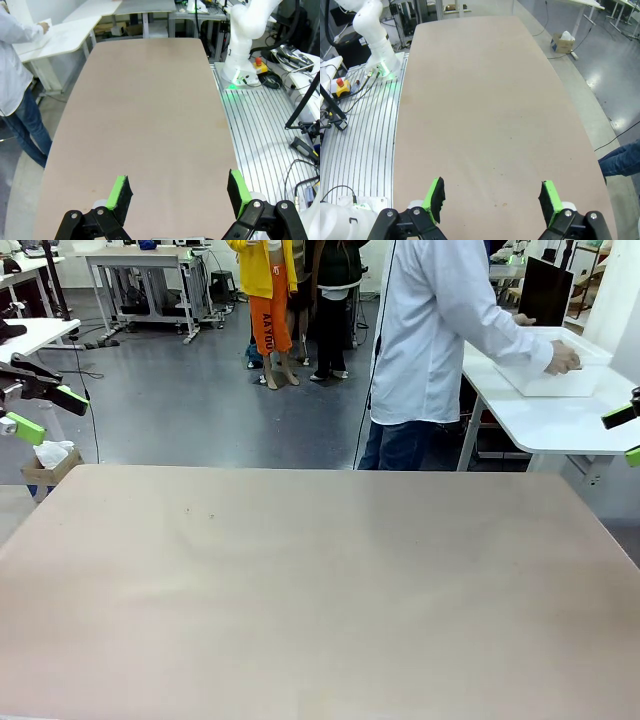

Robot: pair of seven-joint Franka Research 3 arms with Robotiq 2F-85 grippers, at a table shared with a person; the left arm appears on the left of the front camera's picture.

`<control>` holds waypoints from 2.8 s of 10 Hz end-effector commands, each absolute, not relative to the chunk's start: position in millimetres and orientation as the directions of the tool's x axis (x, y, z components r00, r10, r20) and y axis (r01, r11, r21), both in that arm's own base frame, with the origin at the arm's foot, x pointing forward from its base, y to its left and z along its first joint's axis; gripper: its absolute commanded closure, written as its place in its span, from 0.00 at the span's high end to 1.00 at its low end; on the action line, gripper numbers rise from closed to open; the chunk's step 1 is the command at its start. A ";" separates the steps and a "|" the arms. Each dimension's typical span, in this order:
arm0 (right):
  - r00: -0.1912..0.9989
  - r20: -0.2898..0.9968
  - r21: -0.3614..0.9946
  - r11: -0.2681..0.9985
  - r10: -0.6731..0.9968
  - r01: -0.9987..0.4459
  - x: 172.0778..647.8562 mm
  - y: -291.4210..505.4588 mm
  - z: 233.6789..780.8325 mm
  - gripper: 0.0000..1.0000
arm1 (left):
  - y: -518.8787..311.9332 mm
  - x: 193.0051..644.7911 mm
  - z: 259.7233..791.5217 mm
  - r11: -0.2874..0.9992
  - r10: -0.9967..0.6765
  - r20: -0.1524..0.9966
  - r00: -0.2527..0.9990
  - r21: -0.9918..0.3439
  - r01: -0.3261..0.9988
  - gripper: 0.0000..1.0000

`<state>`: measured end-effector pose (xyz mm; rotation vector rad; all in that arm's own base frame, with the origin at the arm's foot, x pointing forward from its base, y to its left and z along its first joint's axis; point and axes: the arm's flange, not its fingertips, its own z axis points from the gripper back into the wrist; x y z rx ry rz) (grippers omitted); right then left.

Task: Stack the cups and store them in the basket.
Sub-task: Place the stack of Reusable plastic cups into the Pantry Basket.

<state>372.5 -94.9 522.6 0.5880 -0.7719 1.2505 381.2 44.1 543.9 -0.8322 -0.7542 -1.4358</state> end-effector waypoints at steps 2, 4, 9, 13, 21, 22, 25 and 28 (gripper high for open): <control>0.136 0.795 -0.008 0.235 0.591 -0.972 373.8 -95.2 527.1 1.00 | 42.5 380.2 547.3 -0.028 -0.524 0.852 0.018 -0.039 0.999 1.00; 0.136 0.795 -0.008 0.235 0.591 -0.972 373.8 -95.2 527.1 1.00 | 42.5 380.2 547.3 -0.028 -0.524 0.852 0.018 -0.039 0.999 1.00; 0.136 0.795 -0.008 0.235 0.591 -0.972 373.8 -95.2 527.1 1.00 | 42.5 380.2 547.3 -0.028 -0.524 0.852 0.018 -0.039 0.999 1.00; 0.136 0.795 -0.008 0.235 0.591 -0.972 373.8 -95.2 527.1 1.00 | 42.5 380.2 547.3 -0.028 -0.524 0.852 0.018 -0.039 0.999 1.00; 0.136 0.795 -0.008 0.235 0.591 -0.972 373.8 -95.2 527.1 1.00 | 42.5 380.2 547.3 -0.028 -0.524 0.852 0.018 -0.039 0.999 1.00; 0.136 0.795 -0.008 0.235 0.591 -0.972 373.8 -95.2 527.1 1.00 | 42.5 380.2 547.3 -0.028 -0.524 0.852 0.018 -0.039 0.999 1.00; 0.136 0.795 -0.008 0.235 0.591 -0.972 373.8 -95.2 527.1 1.00 | 42.5 380.2 547.3 -0.028 -0.524 0.852 0.018 -0.039 0.999 1.00; 0.136 0.795 -0.008 0.235 0.591 -0.972 373.8 -95.2 527.1 1.00 | 42.5 380.2 547.3 -0.028 -0.524 0.852 0.018 -0.039 0.999 1.00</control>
